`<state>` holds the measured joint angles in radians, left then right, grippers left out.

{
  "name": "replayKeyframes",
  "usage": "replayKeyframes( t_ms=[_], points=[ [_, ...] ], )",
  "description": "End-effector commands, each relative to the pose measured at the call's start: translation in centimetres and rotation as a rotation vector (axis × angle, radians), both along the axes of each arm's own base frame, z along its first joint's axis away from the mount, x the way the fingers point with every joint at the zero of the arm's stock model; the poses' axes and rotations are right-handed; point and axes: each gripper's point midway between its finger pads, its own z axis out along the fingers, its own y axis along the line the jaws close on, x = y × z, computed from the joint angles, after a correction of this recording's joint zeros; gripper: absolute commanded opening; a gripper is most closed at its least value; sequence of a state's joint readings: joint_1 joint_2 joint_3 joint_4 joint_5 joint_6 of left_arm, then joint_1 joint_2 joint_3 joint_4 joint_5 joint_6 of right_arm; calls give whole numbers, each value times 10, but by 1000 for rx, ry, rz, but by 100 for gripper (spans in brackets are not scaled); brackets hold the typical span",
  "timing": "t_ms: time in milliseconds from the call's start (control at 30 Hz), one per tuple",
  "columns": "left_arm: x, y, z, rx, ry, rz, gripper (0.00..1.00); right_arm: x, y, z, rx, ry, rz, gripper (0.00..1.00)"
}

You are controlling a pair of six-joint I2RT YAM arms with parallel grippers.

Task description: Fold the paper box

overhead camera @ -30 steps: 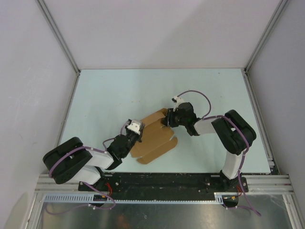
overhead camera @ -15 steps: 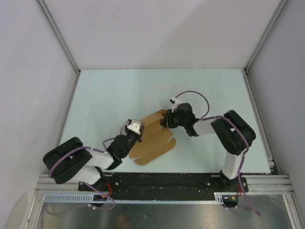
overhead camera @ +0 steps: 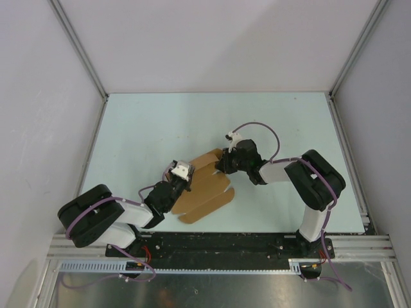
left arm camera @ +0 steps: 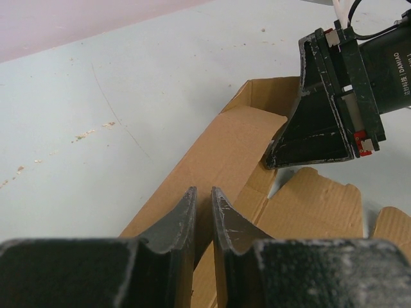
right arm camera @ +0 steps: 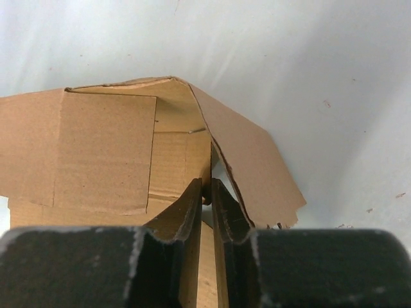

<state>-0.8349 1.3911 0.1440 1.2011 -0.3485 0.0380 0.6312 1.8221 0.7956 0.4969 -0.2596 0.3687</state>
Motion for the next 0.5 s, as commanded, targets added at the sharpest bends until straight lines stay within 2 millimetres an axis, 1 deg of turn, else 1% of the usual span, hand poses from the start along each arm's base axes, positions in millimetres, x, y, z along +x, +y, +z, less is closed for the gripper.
replayKeyframes(
  t_ms=[0, 33, 200, 300, 467],
  points=[
    [0, 3, 4, 16, -23, 10, 19, 8, 10, 33, 64, -81, 10, 14],
    [0, 3, 5, 13, -25, 11, 19, 9, 10, 36, 72, -85, 10, 14],
    [0, 3, 4, 15, -23, 11, 19, 7, 11, 37, 74, -93, 27, 14],
    [0, 3, 3, 17, -21, 11, 20, 3, 16, 37, 78, -102, 55, 14],
    [0, 3, 2, 21, -18, 11, 19, -3, 22, 34, 74, -115, 86, 19]
  ],
)
